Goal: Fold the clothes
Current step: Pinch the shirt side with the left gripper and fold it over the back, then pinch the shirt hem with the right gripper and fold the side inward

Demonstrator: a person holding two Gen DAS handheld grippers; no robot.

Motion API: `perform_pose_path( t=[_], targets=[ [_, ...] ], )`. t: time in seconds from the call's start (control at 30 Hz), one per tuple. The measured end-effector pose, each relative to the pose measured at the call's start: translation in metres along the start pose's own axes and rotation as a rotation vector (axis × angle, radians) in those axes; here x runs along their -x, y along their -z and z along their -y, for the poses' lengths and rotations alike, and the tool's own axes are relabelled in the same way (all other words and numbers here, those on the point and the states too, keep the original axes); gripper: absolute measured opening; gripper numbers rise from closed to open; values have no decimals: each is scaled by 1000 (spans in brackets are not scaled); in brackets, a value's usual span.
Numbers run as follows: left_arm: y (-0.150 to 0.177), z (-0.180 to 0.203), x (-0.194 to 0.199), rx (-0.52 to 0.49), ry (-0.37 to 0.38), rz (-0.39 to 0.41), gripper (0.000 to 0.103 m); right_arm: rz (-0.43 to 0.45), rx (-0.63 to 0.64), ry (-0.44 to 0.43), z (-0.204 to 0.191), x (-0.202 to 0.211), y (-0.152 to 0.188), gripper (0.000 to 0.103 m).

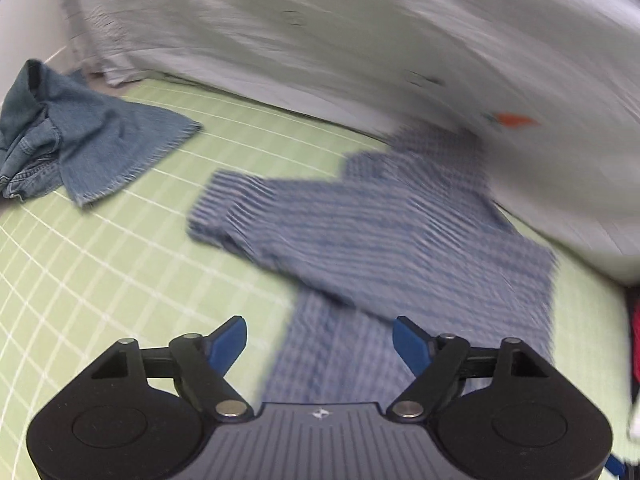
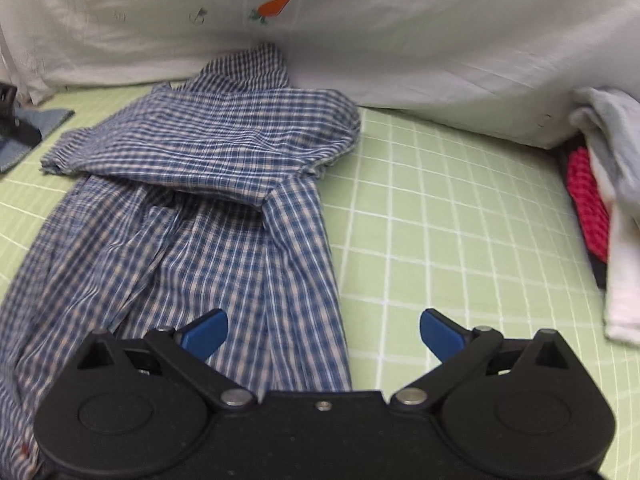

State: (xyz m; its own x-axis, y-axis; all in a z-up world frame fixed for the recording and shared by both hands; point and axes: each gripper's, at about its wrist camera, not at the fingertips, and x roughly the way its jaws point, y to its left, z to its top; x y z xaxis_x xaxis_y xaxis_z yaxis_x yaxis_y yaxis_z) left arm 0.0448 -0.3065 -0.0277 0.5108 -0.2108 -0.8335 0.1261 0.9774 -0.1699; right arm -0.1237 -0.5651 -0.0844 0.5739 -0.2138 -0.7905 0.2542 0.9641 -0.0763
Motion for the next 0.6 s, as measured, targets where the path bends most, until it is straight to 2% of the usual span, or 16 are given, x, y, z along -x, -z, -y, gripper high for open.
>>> perform_pose_path(
  t=[0.23, 0.43, 0.5, 0.6],
  targets=[
    [69, 45, 48, -156, 43, -26, 84, 21, -41, -3, 15, 37, 48, 103],
    [116, 57, 74, -174, 14, -40, 84, -6, -4, -8, 23, 55, 85, 102],
    [130, 57, 84, -163, -4, -37, 84, -25, 2, -24, 28, 58, 96, 89],
    [149, 57, 95, -136, -33, -38, 84, -53, -10, -70, 36, 60, 111, 74]
  ],
)
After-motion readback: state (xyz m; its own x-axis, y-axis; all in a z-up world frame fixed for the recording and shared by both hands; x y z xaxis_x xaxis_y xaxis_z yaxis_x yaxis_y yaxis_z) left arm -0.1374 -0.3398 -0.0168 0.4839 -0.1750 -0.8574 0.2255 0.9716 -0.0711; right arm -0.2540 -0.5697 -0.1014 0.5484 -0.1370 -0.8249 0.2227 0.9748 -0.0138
